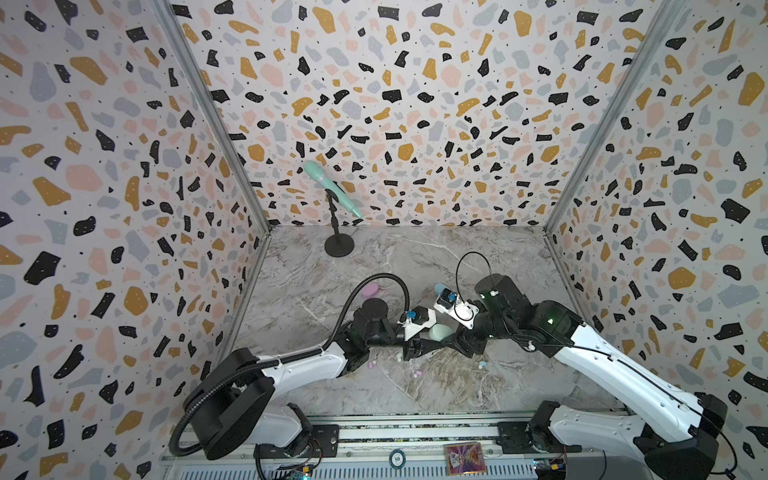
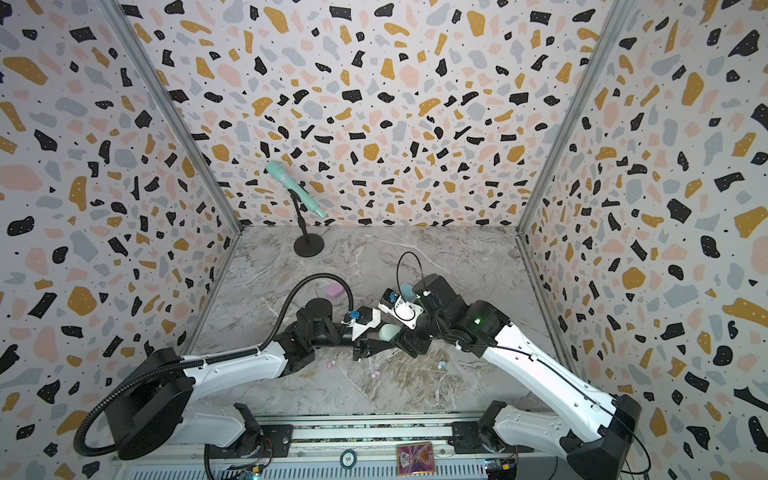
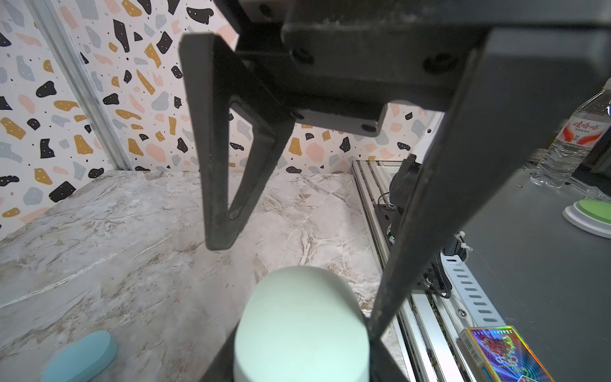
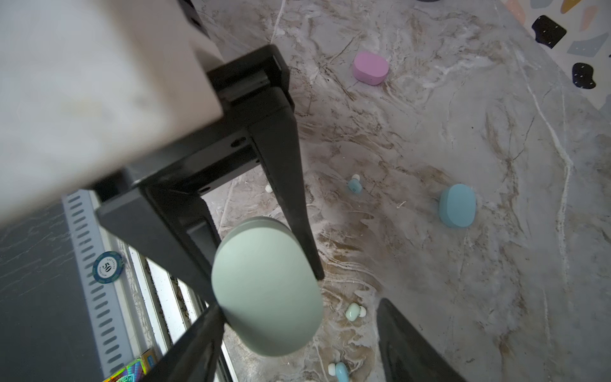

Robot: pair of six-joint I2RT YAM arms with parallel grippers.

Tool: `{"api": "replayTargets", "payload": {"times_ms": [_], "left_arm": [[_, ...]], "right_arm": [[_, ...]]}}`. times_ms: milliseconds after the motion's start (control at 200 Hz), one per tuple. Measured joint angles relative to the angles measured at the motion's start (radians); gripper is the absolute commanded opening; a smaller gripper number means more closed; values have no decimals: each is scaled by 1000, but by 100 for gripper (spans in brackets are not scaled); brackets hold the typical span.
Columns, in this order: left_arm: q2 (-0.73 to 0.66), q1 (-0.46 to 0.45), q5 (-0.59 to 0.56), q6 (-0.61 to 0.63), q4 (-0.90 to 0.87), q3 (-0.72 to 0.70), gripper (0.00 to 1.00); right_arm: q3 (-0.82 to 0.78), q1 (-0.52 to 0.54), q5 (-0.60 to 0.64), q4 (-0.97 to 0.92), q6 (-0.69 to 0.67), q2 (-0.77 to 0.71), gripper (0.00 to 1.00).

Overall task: Insert wireless bluetooth earbuds into charging case
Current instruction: Open the charging case.

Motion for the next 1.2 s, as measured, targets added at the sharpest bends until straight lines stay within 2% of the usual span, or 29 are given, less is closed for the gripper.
{"api": "replayTargets", "payload": {"times_ms": [496, 881, 1202], "left_arm": [[-6, 10, -19, 2, -22, 0, 31], [-18, 15, -35, 4, -83, -2, 31], [-29, 15, -34, 4, -98, -2, 31]], "right_arm": [[-1, 5, 80, 15, 50, 1, 71], [26, -69, 109, 29, 82, 0, 71], [28, -80, 118, 36, 91, 0, 74]]}}
